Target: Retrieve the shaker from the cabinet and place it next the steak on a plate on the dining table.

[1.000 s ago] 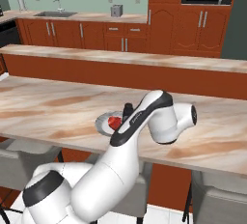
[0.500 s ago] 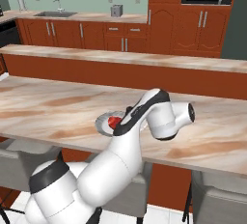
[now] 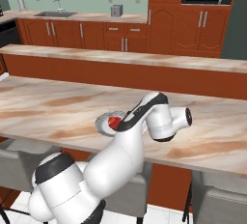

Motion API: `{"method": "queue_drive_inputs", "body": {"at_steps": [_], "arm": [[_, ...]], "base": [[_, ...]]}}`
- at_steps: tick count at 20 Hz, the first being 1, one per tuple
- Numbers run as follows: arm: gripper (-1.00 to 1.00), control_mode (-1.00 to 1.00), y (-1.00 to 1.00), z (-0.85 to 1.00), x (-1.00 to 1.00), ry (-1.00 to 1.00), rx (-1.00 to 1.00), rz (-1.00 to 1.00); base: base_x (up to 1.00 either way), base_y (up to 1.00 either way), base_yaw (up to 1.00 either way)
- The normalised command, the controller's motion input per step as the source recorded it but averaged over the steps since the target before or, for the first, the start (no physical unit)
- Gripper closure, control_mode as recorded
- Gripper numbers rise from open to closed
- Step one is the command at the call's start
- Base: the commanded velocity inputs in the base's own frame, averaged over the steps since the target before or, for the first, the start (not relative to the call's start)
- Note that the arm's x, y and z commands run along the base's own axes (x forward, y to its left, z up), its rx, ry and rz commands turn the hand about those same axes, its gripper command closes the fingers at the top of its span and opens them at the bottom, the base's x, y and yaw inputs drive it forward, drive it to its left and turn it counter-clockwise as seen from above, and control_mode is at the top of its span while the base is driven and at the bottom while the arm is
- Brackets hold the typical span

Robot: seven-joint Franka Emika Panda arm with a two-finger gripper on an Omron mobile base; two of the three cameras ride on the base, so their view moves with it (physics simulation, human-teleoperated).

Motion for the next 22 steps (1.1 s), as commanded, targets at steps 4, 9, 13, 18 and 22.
{"method": "queue_drive_inputs", "body": {"at_steps": [4,9,13,18,22], "arm": [[1.0,-1.0,0.0,-0.14,0.3,0.0,0.0,0.0],[1.0,-1.0,0.0,-0.13,0.37,0.02,0.0,0.0],[1.0,-1.0,-0.11,-0.16,0.33,0.03,0.0,0.01],[1.0,-1.0,-0.13,-0.19,0.23,0.02,0.0,0.02],[1.0,-1.0,-0.09,-0.23,0.15,0.01,0.02,0.05]], "base": [[0.0,0.0,0.0],[0.0,0.0,0.0],[0.0,0.0,0.0],[0.0,0.0,0.0],[0.0,0.0,0.0]]}}
